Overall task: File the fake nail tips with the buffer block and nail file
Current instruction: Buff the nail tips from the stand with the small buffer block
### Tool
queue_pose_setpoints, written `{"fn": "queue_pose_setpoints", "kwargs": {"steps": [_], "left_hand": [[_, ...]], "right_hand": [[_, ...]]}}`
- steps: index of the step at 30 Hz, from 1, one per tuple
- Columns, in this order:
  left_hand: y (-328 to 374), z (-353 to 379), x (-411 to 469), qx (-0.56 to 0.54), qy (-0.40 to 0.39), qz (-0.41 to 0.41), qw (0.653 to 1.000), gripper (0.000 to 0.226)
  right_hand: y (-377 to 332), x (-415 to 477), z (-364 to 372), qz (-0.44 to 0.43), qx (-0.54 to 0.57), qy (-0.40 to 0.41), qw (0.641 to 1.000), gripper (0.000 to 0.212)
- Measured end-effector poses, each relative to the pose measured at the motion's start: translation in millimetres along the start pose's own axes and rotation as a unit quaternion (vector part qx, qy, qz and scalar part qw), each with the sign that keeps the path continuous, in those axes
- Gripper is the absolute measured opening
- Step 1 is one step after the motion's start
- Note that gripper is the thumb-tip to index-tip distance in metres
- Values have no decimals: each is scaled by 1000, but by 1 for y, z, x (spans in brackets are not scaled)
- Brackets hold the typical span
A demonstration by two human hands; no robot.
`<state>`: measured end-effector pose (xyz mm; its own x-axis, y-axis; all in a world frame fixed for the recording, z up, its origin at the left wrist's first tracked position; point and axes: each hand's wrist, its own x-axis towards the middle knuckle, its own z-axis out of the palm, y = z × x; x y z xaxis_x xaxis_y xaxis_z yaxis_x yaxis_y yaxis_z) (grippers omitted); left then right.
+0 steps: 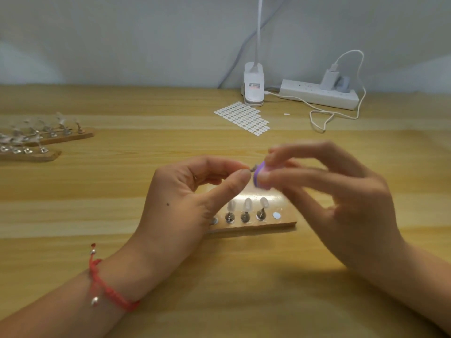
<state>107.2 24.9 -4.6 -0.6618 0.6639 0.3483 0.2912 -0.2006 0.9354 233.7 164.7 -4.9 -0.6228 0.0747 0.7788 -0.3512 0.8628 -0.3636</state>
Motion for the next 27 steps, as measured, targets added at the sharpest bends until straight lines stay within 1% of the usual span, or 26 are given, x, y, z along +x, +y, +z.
{"fn": "queue_pose_setpoints", "kwargs": {"steps": [2,6,8,10,12,16,20,24,27], "left_hand": [[0,0,0,-6,3,-7,1000,21],[1,1,-1,-11,3,-10,1000,21],[1,1,-2,-11,5,-16,1000,20],[2,2,-2,-11,5,-18,1000,18],[3,2,-2,-22,13,-23,999,19],[2,1,0,-39,27,-35,998,20],[1,2,-1,-34,17,-29,999,22],[1,3,-1,-29,25,-26,999,20],[-1,3,-1,-29,28,-27,999,24]], "right_hand": [[2,0,-1,4,-13,7,1000,21],[3,-2,0,-40,-23,-11,999,21],[7,1,-4,-40,-45,-4,998,19],[10,1,-5,-38,-67,-8,997,22],[9,0,-5,-31,-67,-6,997,21],[7,5,-11,-16,-54,26,998,18],[5,0,-2,-43,-54,-10,998,23],[6,-1,-3,-31,-50,-9,998,19],[3,-1,-1,-47,-37,-26,998,21]]}}
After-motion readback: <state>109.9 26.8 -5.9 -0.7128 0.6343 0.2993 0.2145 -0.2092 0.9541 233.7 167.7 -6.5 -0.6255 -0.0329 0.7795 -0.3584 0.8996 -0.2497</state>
